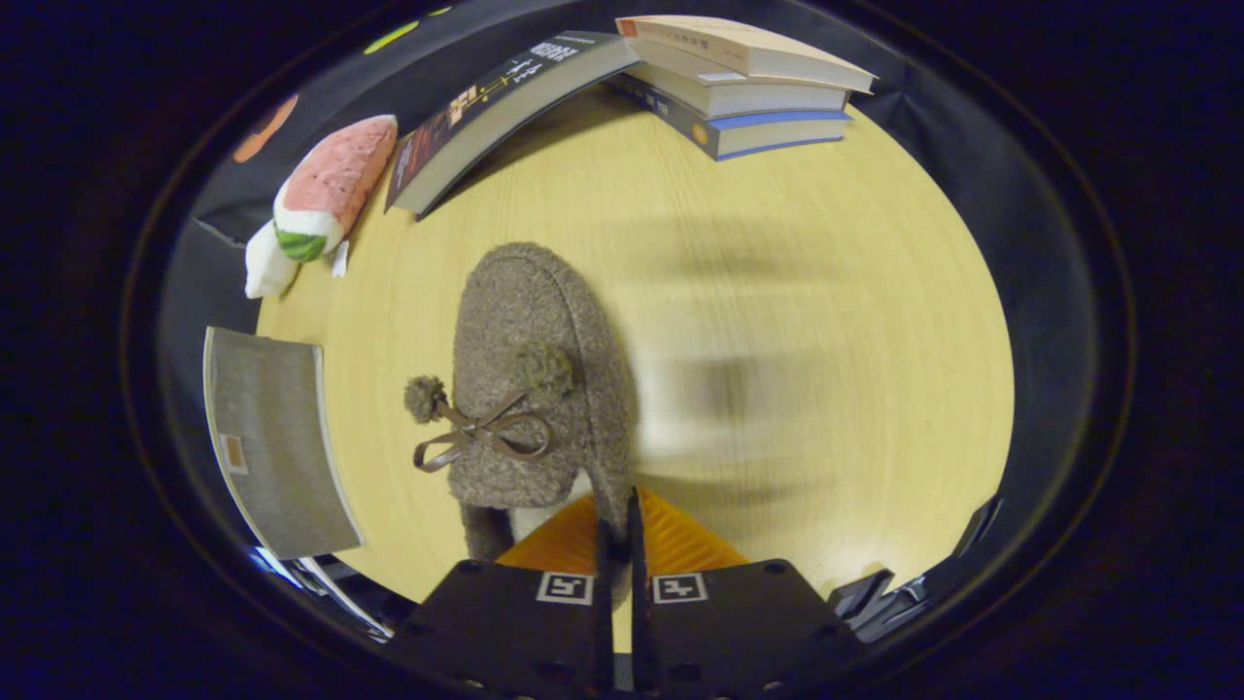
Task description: Open the storage box then place both shoes into the box .Put the left shoe in first, then the right shoe, with the right side of both shoes facing outward in a uniform manner.
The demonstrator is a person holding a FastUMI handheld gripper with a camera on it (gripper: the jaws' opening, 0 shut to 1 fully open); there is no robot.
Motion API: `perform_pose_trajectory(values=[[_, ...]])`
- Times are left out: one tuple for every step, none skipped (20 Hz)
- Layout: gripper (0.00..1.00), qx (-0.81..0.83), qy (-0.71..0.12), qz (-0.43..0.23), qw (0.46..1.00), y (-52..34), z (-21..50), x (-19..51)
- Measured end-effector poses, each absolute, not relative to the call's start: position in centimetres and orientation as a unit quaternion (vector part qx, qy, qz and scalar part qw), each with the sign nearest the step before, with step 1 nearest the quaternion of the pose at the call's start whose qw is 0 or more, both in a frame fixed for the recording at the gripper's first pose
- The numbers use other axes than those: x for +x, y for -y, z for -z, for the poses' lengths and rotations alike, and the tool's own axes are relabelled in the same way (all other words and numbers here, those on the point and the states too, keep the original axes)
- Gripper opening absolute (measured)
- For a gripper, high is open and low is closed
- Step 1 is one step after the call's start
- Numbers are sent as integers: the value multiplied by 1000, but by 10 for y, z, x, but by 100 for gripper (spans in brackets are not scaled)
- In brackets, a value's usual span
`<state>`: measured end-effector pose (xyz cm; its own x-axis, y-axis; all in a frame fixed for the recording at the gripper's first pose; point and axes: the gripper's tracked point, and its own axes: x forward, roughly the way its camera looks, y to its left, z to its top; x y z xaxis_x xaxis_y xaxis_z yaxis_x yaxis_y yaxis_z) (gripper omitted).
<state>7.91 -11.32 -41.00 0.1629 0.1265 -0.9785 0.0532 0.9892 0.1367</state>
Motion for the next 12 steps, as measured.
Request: perform_pose_trajectory(values=[[7,68,-648,-27,758,113,409,78],[1,71,-648,-23,758,113,406,78],[1,75,-655,-18,752,114,406,75],[1,85,-661,-16,746,113,403,71],[1,97,-666,-14,739,110,398,68],[1,105,-669,-11,736,109,390,66],[1,108,-669,-9,735,108,380,65],[1,109,-667,-7,737,107,369,64],[1,110,-664,-6,740,104,357,63],[0,107,-661,-11,742,100,344,62],[1,109,-658,-13,745,94,330,61],[1,109,-654,-18,748,86,316,60]])
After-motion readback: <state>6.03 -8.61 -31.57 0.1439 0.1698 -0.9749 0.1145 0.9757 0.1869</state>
